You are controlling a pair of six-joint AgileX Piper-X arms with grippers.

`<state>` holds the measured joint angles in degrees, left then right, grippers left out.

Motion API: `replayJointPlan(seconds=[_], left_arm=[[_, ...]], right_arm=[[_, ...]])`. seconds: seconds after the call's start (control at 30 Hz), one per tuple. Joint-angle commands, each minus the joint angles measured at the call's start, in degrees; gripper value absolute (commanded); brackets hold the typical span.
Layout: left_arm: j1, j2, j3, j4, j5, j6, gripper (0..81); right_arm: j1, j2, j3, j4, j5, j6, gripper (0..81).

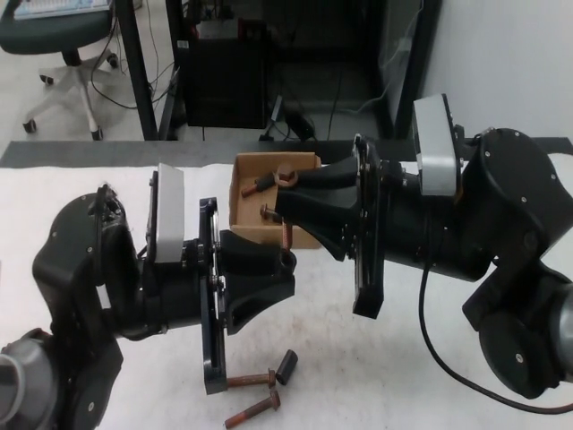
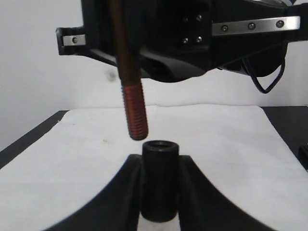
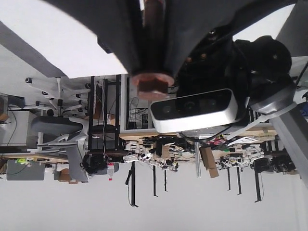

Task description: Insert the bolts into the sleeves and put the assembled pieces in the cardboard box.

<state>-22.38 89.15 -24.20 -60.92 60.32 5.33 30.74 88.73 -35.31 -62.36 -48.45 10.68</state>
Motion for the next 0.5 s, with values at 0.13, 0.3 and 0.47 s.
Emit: replayJointPlan(seconds=[0.13,0.3,0.47], left_arm=[[0.14,-0.68,-0.42,-5.11,-0.50,-3.85,0.3],[0.14,-0.68,0.08,-5.66,-3.29,-4.94,0.3],[0.14,-0.68,0.07,-5.82,-3.52,-4.94,0.3]], right_arm=[[0.20,-0.15,0.04,-0.37,0.36,-0.44,0.8],[0.17,-0.15,0.21,-0.37,0.36,-0.44,0.8],[0.17,-0.15,0.30,-0.37,0.36,-0.44,0.8]])
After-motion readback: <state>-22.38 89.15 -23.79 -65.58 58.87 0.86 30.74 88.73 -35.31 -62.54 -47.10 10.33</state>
